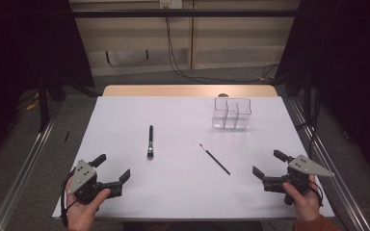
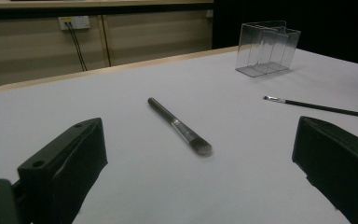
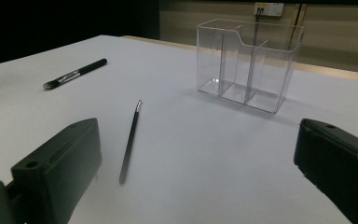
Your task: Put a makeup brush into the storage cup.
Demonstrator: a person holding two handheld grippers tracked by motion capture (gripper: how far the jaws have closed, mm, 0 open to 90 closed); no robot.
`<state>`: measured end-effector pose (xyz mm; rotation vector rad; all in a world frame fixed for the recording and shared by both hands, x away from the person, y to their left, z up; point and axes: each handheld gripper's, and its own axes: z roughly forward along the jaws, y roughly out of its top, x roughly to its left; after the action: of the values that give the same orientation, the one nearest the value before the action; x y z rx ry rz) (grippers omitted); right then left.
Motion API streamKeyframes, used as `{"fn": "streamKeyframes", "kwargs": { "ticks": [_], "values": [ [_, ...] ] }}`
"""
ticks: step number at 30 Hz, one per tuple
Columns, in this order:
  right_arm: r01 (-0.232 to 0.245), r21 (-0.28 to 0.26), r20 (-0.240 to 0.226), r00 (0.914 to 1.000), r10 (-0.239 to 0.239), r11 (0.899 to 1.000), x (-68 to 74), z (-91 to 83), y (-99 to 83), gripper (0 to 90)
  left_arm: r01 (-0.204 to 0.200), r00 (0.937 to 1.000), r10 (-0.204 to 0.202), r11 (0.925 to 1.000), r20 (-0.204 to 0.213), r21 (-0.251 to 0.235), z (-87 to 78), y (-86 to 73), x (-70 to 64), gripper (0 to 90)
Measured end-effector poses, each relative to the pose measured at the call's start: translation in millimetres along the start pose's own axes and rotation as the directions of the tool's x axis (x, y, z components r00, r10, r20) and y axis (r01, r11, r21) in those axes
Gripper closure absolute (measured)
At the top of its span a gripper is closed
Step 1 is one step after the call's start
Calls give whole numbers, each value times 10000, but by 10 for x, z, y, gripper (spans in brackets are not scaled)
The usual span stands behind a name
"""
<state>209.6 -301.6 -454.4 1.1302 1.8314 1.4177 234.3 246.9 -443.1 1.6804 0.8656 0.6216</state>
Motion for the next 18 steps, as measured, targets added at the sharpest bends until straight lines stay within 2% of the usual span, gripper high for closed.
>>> {"fn": "streamKeyframes", "kwargs": {
  "ticks": [7,10,13,18],
  "values": [
    [-82,-6,-32,10000,82,10000,-19,0,-11,3,27,9998,-28,10000,216,47,30,7,-3,28],
    [-159,-11,-53,9999,159,9999,-26,8,-15,3,17,9999,-19,9998,109,186,57,-5,-3,26],
    [-177,81,-59,9998,177,9998,-28,16,-22,3,196,9996,-203,9992,201,346,89,-23,10,23],
    [-98,135,-166,9998,100,9999,-10,-3,-23,3,-12,9990,-2,9996,452,298,101,-6,-8,19]
  ]
}}
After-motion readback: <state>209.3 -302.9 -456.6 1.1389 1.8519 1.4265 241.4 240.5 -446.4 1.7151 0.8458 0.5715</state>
